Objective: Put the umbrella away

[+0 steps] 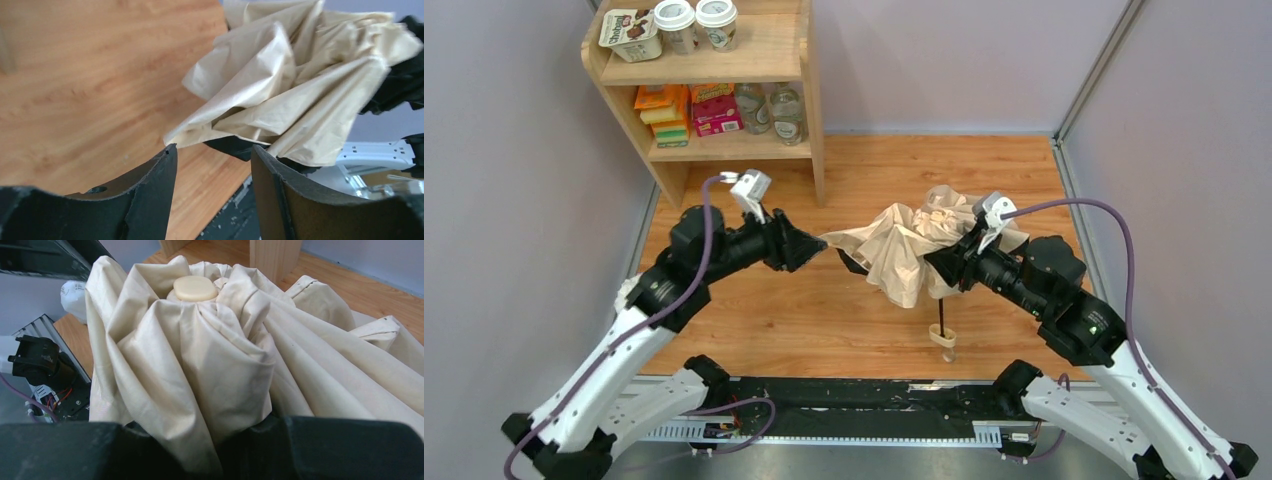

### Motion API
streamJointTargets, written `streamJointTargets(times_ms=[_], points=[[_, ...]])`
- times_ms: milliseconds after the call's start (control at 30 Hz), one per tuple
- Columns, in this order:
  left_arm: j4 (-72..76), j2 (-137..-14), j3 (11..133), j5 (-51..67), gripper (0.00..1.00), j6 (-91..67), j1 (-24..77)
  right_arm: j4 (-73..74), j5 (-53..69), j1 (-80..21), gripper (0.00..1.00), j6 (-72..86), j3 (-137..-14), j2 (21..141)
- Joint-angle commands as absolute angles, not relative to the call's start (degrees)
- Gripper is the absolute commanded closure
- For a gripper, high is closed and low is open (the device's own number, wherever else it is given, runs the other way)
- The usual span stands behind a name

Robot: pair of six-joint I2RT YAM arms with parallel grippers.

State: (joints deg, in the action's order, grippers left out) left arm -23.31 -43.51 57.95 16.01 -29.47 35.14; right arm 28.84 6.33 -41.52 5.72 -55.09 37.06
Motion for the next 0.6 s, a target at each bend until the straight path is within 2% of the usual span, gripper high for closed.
streamJointTargets(times_ms=[0, 67, 100, 167, 233, 267, 333, 367, 433, 467, 567], points=[[-17.79, -50.97, 53.1, 23.71, 0.37, -44.98, 34.98, 23.02, 3.35, -41.4, 1.0, 5.97, -54.93, 37.35], [-5.14, -52.11, 49.76, 29.69, 0.41, -49.47, 34.98, 24.25, 1.42, -41.4, 1.0, 5.8, -55.46, 38.67], [1.25, -52.12, 48.18, 31.36, 0.47, -50.79, 34.98, 24.87, 0.01, -41.4, 1.0, 5.89, -55.63, 39.19], [6.04, -51.51, 47.55, 32.43, 0.52, -48.96, 34.98, 27.14, -4.29, -41.4, 1.0, 6.33, -56.86, 40.77], [7.03, -50.19, 48.25, 32.69, 0.49, -44.93, 34.98, 29.87, -5.79, -41.4, 1.0, 6.85, -59.14, 42.27], [7.47, -49.92, 48.95, 33.13, 0.4, -43.43, 34.98, 31.36, -6.58, -41.31, 1.0, 7.38, -59.85, 43.06], [7.3, -50.18, 50.61, 34.54, 0.3, -41.93, 34.98, 33.13, -8.17, -41.4, 1.0, 7.91, -60.9, 44.12], [7.21, -51.06, 50.89, 34.54, 0.3, -41.75, 34.98, 33.48, -9.48, -41.4, 1.0, 7.82, -61.17, 44.47], [3.8, -53.07, 53.51, 33.93, 0.36, -39.74, 34.98, 34.19, -14.21, -41.4, 1.0, 6.86, -61.87, 45.87], [0.3, -54.3, 55.61, 32.79, 0.43, -37.38, 34.98, 35.15, -16.85, -41.4, 1.0, 6.16, -63.09, 47.45], [1.47, -55.46, 55.46, 31.55, 0.43, -37.96, 34.98, 40.59, -22.32, -41.4, 1.0, 5.18, -69.06, 53.33]])
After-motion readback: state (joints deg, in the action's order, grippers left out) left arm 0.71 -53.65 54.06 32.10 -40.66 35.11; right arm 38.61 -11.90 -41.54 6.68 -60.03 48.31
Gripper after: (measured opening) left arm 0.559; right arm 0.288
